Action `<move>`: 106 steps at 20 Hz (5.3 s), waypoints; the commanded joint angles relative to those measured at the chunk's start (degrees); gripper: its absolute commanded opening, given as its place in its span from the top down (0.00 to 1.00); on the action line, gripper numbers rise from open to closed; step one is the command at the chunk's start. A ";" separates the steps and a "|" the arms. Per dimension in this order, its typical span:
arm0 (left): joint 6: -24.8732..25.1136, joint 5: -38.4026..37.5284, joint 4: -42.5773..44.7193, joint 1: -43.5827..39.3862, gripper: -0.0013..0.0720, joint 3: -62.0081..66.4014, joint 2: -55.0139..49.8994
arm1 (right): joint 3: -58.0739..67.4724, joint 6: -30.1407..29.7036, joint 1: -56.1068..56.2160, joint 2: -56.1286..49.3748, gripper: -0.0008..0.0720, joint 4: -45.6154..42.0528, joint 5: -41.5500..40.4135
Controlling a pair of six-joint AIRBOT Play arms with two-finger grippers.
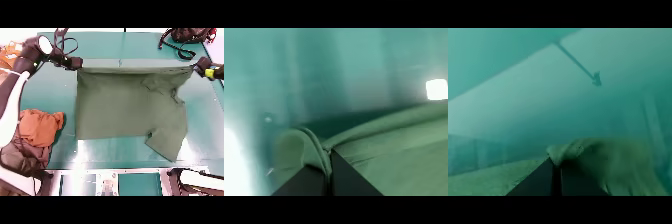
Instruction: Fold the shirts.
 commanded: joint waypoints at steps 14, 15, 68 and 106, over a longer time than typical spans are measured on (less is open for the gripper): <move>-4.61 -11.78 -9.46 5.60 0.95 14.82 -15.30 | 21.84 3.37 0.79 -22.80 0.97 -10.95 13.27; -5.31 -15.30 -7.41 5.60 0.95 14.82 -15.30 | 21.66 3.37 0.02 -22.71 0.97 -13.25 15.91; -6.25 -0.94 -18.27 -4.57 0.03 -69.59 39.76 | -46.75 16.33 -3.65 24.98 0.31 -22.58 16.61; -13.57 12.46 -10.25 -10.60 0.95 -66.47 32.70 | -43.54 23.56 -6.34 24.90 0.28 -32.96 27.04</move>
